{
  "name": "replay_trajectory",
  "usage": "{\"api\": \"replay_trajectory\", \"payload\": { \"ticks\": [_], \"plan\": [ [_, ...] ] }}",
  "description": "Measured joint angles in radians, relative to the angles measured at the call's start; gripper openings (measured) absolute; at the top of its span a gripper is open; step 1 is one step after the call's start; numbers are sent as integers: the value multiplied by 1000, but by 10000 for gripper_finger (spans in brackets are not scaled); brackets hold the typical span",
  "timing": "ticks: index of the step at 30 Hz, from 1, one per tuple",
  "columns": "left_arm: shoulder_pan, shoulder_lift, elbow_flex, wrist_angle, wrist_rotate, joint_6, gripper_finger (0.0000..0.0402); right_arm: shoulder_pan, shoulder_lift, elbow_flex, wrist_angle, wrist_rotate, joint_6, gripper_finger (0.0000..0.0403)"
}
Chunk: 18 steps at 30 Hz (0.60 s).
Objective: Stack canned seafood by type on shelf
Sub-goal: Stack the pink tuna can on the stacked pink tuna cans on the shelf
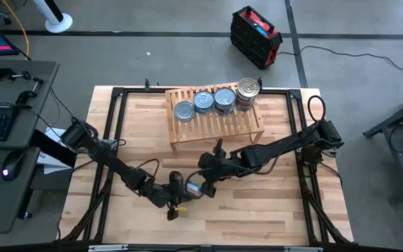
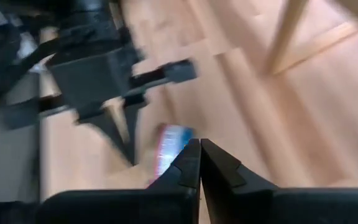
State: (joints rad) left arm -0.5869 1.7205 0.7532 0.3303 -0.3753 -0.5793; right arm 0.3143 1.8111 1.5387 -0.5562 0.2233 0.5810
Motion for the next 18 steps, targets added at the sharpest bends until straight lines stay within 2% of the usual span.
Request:
{"api": "replay_trajectory", "payload": {
  "ticks": [4,8,13,16,18],
  "plan": [
    [-5,-130,0,-125,35,1,0,-2,0,0,76,-105,18,30],
    [-10,-297,0,-365,18,29,0,-2,0,0,152,-168,-12,106],
    [3,-480,0,-692,-184,51,0,-2,17,0,121,-171,-86,226],
    [39,-550,0,-794,-293,53,0,-2,55,0,82,-176,-88,280],
    [73,-567,0,-816,-329,30,0,0,86,0,75,-173,-89,300]
  ]
}}
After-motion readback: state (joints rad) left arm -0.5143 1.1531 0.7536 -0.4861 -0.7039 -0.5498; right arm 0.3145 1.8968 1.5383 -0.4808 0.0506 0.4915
